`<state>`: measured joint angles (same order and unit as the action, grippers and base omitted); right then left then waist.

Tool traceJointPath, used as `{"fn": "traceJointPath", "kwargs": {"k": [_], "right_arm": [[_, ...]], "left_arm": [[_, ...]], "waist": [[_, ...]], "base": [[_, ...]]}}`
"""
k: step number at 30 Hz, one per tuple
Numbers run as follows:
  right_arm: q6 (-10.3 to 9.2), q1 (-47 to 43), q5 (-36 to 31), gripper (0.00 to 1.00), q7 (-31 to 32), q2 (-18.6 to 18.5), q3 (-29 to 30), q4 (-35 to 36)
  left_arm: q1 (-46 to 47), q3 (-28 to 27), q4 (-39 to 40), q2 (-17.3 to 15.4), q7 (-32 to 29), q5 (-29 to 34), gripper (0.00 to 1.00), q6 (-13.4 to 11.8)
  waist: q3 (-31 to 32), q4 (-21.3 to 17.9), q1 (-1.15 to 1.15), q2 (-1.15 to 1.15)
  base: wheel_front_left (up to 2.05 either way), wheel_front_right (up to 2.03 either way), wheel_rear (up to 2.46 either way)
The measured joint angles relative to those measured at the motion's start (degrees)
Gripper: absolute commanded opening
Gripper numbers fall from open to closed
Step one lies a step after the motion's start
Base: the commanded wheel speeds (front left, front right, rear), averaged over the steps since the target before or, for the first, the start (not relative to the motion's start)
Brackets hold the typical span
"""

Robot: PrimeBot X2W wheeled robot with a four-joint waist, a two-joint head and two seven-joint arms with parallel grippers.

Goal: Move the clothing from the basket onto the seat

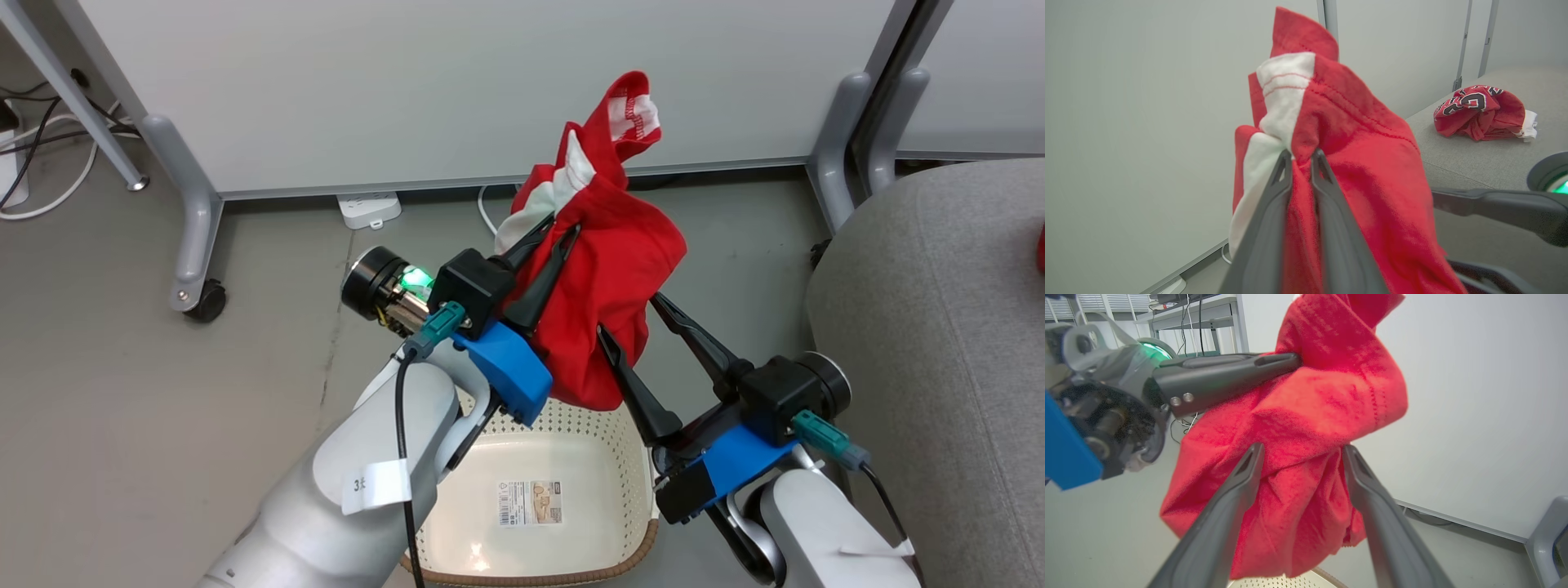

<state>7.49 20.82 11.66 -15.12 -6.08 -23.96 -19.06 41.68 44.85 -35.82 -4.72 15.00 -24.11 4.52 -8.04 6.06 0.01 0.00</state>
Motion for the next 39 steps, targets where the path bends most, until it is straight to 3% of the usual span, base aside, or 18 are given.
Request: {"fn": "traceJointPath", "kwargs": {"k": [20, 21, 22, 23, 39], "right_arm": [[0.00, 8.5, 4.0, 1.00, 0.0, 1.4, -2.4, -5.4], [0.00, 8.7, 4.0, 0.87, 0.0, 1.4, -2.5, -6.0], [0.00, 8.9, 4.0, 0.12, 0.0, 1.4, -2.6, -6.4], [0.00, 9.2, 4.0, 0.00, 0.0, 1.4, -2.6, -6.6], [0.00, 9.7, 4.2, 0.00, 0.0, 1.6, -2.9, -7.8]], "left_arm": [[1.7, 0.3, 0.8, 1.6, 0.0, 1.1, 0.00, 0.6], [1.7, 0.3, 0.8, 1.6, 0.0, 1.2, 0.00, 0.6], [1.7, 0.3, 0.8, 1.6, 0.0, 1.2, 0.00, 0.6], [1.8, 0.3, 0.8, 1.7, 0.0, 1.2, 0.00, 0.6], [1.8, 0.2, 0.8, 1.7, 0.0, 1.4, 0.00, 0.7]], "waist": [[-3.3, 2.4, 0.00, 0.00], [-3.4, 2.4, 0.00, 0.00], [-3.4, 2.4, 0.00, 0.00], [-3.5, 2.4, 0.00, 0.00], [-2.7, 1.9, 0.00, 0.00]], "base": [[0.00, 0.00, 0.00], [0.00, 0.00, 0.00], [0.00, 0.00, 0.00], [0.00, 0.00, 0.00], [0.00, 0.00, 0.00]]}}
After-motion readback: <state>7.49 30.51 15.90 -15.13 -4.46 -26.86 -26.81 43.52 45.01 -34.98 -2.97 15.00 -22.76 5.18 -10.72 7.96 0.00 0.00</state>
